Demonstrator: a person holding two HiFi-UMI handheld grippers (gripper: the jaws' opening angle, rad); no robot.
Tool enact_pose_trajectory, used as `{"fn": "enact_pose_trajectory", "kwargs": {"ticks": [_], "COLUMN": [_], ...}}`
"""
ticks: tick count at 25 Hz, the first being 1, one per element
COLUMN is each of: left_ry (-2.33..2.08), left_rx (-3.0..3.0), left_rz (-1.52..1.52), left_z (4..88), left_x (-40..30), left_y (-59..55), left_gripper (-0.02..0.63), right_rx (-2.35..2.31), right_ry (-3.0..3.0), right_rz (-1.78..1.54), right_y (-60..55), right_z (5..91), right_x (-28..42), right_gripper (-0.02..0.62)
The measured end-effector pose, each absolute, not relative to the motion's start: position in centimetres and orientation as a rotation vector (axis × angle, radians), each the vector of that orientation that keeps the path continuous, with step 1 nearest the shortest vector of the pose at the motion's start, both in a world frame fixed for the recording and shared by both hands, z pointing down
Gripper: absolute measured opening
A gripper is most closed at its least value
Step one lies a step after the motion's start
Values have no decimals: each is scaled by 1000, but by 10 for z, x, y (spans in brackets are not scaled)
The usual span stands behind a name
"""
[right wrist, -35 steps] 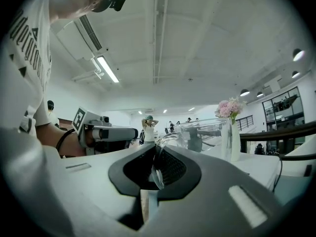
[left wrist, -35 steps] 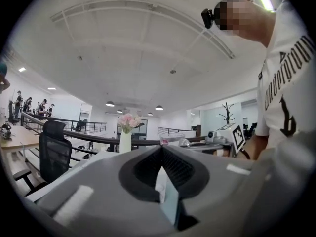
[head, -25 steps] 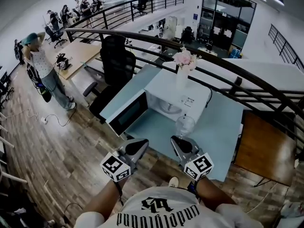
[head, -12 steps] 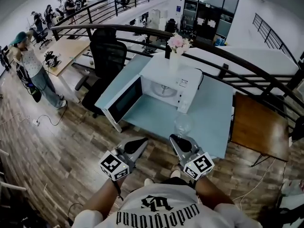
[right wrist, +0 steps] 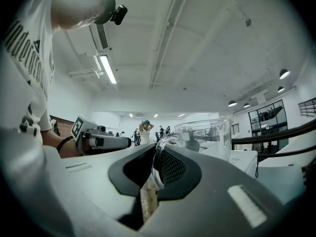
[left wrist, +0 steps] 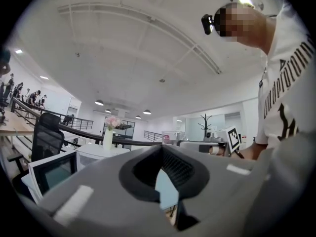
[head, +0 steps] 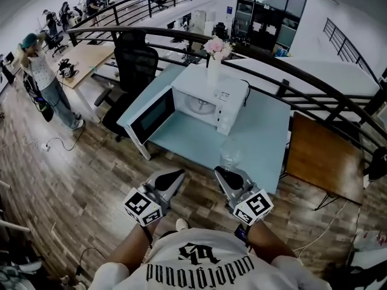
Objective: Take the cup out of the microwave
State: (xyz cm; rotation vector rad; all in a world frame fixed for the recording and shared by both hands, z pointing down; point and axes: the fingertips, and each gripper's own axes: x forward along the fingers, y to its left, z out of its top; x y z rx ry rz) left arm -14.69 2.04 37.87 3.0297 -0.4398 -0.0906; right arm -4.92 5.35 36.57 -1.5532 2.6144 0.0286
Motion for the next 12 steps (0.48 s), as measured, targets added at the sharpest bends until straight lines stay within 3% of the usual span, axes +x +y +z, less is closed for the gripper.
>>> {"fn": "enact_pose_trajectory", "kwargs": {"ticks": [12], "left_ry": [-495], "left_rx": [3055], "left_rz": [-88], "left_z": [377], "left_x": [-89], "left_y": [140], "left_gripper": [49], "right_rx": [-1460], "right_ry": [2676], "right_rz": [21], "right_y": [165], "right_z": [368], "right_x": [5], "right_gripper": [12]}}
